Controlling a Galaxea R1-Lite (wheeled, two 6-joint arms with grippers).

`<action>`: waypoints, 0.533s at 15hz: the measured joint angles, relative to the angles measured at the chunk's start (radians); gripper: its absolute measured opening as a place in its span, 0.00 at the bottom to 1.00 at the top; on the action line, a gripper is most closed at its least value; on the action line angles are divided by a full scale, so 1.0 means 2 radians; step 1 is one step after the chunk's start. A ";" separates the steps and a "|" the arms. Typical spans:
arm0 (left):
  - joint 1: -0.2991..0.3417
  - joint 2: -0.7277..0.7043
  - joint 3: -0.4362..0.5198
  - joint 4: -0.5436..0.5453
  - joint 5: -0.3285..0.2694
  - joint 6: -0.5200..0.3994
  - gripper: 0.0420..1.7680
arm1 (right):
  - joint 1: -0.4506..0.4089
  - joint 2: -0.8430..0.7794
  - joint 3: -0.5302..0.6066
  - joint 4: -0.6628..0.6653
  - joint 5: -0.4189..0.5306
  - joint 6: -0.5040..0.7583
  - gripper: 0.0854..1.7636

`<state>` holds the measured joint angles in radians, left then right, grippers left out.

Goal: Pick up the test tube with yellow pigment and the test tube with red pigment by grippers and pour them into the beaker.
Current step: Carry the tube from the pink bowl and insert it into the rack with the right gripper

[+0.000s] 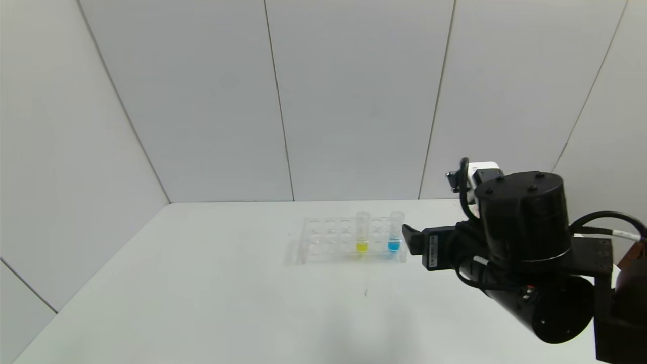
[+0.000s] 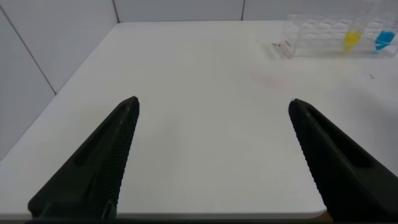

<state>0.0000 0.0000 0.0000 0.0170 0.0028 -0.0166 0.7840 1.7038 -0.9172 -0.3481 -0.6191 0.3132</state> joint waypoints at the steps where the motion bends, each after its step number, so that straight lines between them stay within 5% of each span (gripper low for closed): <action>1: 0.000 0.000 0.000 0.000 0.000 0.000 0.97 | 0.017 0.012 -0.009 0.001 -0.015 0.009 0.96; 8: 0.000 0.000 0.000 0.000 0.000 0.000 0.97 | 0.060 0.107 -0.072 -0.002 -0.046 0.044 0.96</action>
<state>0.0000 0.0000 0.0000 0.0170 0.0028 -0.0166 0.9043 1.9170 -1.0606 -0.3530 -0.7121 0.4017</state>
